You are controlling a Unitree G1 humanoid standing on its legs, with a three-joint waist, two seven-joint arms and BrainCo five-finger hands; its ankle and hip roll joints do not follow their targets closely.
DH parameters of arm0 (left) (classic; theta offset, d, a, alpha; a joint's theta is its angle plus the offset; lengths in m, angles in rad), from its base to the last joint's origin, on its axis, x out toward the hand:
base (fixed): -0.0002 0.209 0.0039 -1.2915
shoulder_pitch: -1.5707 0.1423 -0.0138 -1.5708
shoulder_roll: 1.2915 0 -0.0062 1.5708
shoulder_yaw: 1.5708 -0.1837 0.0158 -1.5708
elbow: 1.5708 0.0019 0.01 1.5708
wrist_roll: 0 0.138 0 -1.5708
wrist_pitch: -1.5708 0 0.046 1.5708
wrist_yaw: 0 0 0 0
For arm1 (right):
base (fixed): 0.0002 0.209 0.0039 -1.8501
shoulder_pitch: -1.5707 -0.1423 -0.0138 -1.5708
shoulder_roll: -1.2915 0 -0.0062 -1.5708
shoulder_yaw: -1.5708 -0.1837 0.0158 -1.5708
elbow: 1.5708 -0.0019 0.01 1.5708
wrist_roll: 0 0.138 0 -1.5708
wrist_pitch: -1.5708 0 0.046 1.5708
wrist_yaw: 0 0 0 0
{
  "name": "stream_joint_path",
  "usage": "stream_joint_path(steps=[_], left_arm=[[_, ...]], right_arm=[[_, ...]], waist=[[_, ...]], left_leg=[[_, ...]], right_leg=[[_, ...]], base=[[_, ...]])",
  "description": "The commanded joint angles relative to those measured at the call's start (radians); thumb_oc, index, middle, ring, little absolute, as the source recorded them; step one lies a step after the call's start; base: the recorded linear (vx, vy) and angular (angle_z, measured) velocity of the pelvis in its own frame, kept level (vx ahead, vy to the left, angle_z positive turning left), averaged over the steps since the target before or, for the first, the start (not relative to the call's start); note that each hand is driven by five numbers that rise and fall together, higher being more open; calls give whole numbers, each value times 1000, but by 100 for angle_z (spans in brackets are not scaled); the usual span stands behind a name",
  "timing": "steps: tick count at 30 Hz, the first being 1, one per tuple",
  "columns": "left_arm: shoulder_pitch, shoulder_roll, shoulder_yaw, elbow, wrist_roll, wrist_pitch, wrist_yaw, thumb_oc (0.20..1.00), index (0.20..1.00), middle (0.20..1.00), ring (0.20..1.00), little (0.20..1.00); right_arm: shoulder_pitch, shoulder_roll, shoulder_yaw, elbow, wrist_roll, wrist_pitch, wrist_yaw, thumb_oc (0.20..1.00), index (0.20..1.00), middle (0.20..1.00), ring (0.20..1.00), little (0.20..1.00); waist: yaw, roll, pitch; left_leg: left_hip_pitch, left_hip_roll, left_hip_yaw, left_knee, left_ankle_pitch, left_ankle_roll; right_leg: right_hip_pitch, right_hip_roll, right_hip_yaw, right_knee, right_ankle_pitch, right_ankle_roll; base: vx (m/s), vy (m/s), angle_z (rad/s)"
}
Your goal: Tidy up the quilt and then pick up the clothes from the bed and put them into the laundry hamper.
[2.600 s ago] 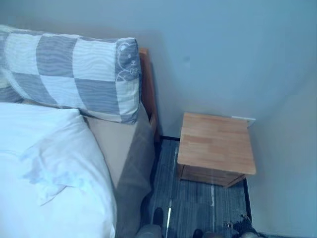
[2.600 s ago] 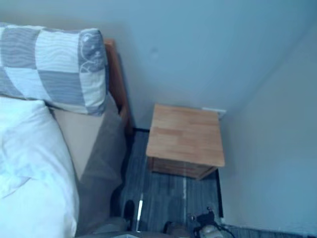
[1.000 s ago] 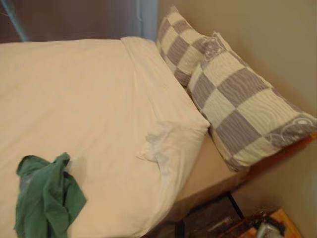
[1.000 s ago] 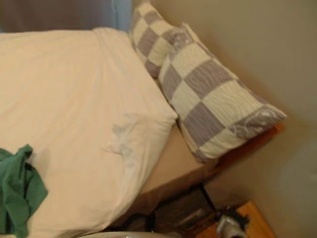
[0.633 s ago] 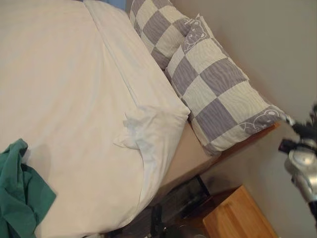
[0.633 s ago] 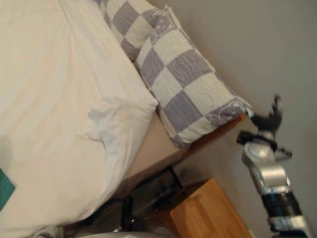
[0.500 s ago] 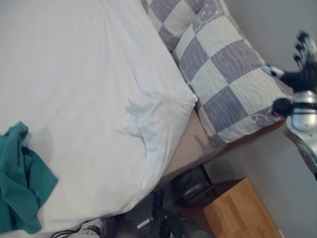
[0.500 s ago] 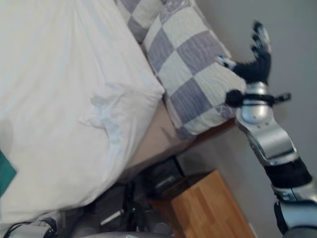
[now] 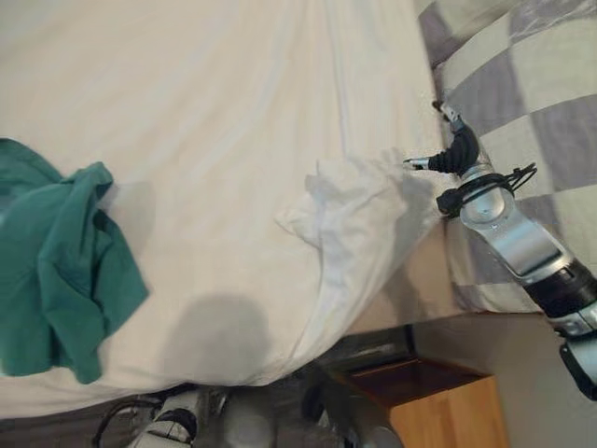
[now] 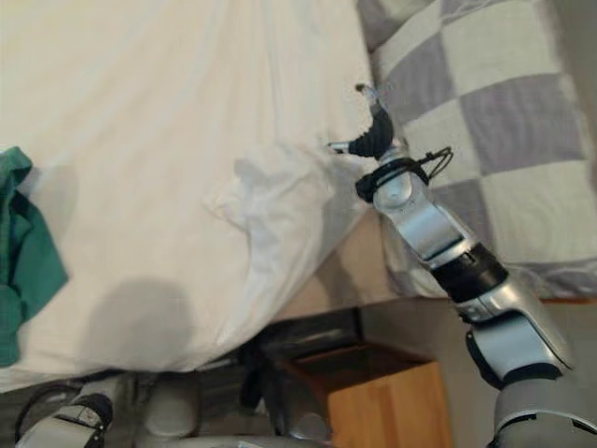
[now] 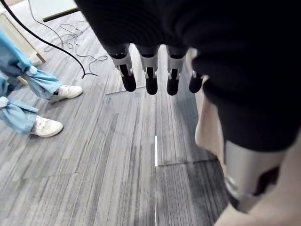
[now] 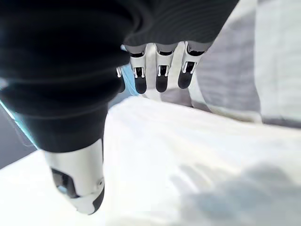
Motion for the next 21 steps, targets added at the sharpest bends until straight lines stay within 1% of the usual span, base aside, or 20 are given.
stream_joint_path(steps=[1, 3, 4, 7, 11, 13, 14, 15, 16, 17, 21], left_arm=[[-1, 10, 18, 49, -1, 33, -18, 1000, 1000, 1000, 1000, 1000], [-6, 14, 8, 38, 5, 35, -29, 1000, 1000, 1000, 1000, 1000], [-10, 16, -6, 26, 10, 41, -38, 1000, 1000, 1000, 1000, 1000], [-12, 12, -16, 29, 23, 10, -66, 1000, 1000, 1000, 1000, 1000], [-18, 4, -27, 14, 44, -14, -71, 1000, 1000, 1000, 1000, 1000], [-18, 6, -29, 12, 47, -20, -71, 1000, 1000, 1000, 1000, 1000], [-24, 6, -33, 12, 53, -24, -69, 1000, 1000, 1000, 1000, 1000], [-27, 5, -32, 13, 57, -25, -70, 1000, 1000, 1000, 1000, 1000], [-27, 6, -32, 13, 57, -25, -70, 1000, 1000, 1000, 1000, 1000], [-30, 6, -32, 14, 60, -27, -72, 1000, 1000, 1000, 1000, 1000], [-32, 5, -31, 0, 57, -27, -65, 1000, 1000, 1000, 1000, 1000]], right_arm=[[-43, -44, 16, -36, -66, -27, 8, 1000, 1000, 1000, 1000, 1000], [-50, -31, 31, -43, -71, -30, 19, 1000, 1000, 1000, 1000, 1000], [-65, -10, 59, -55, -77, -28, 35, 1000, 1000, 1000, 1000, 1000], [-96, 26, 113, -79, -71, -11, 54, 1000, 1000, 1000, 1000, 1000], [-77, 53, 120, -141, -74, 5, 67, 1000, 1000, 1000, 1000, 1000], [-66, 58, 121, -157, -75, 1, 69, 1000, 1000, 1000, 1000, 1000], [-61, 72, 125, -176, -86, -1, 79, 570, 570, 570, 570, 570], [-61, 75, 128, -178, -91, -7, 89, 407, 407, 407, 407, 407], [-61, 75, 129, -179, -92, -8, 91, 200, 200, 200, 200, 200], [-57, 79, 135, -186, -105, -28, 114, 200, 200, 200, 200, 200], [-35, 77, 141, -237, -112, -27, 147, 200, 200, 200, 200, 200]], waist=[[3, 27, 3], [6, 35, 16], [10, 41, 31], [14, 50, 50], [12, 57, 62], [11, 57, 64], [10, 54, 66], [10, 53, 68], [10, 53, 68], [11, 53, 72], [13, 50, 89]], left_leg=[[14, -10, 20, -135, -33, 12], [10, -12, 16, -136, -34, 13], [8, -14, 13, -135, -36, 12], [10, -15, 15, -134, -38, 10], [9, -17, 17, -138, -40, 12], [8, -18, 15, -138, -41, 12], [7, -19, 14, -135, -42, 13], [7, -18, 16, -133, -42, 13], [7, -18, 17, -133, -42, 13], [7, -15, 22, -131, -43, 13], [5, -12, 24, -127, -44, 13]], right_leg=[[40, -71, 11, 40, -113, 94], [35, -72, 11, 39, -114, 94], [35, -74, 11, 39, -116, 94], [35, -75, 12, 36, -116, 93], [33, -74, 13, 31, -116, 93], [32, -73, 15, 34, -118, 93], [31, -72, 19, 37, -120, 93], [32, -72, 19, 39, -121, 92], [32, -72, 19, 39, -121, 92], [33, -72, 16, 42, -123, 92], [33, -73, 9, 52, -128, 92]], base=[[-61, 35, 2], [-54, 39, -5], [-47, 52, -14], [-43, 71, -6], [-32, 42, -1], [0, 0, 0], [0, 0, 0], [0, 0, 0], [0, 0, 0], [0, 0, 0], [-2, -10, 4]])
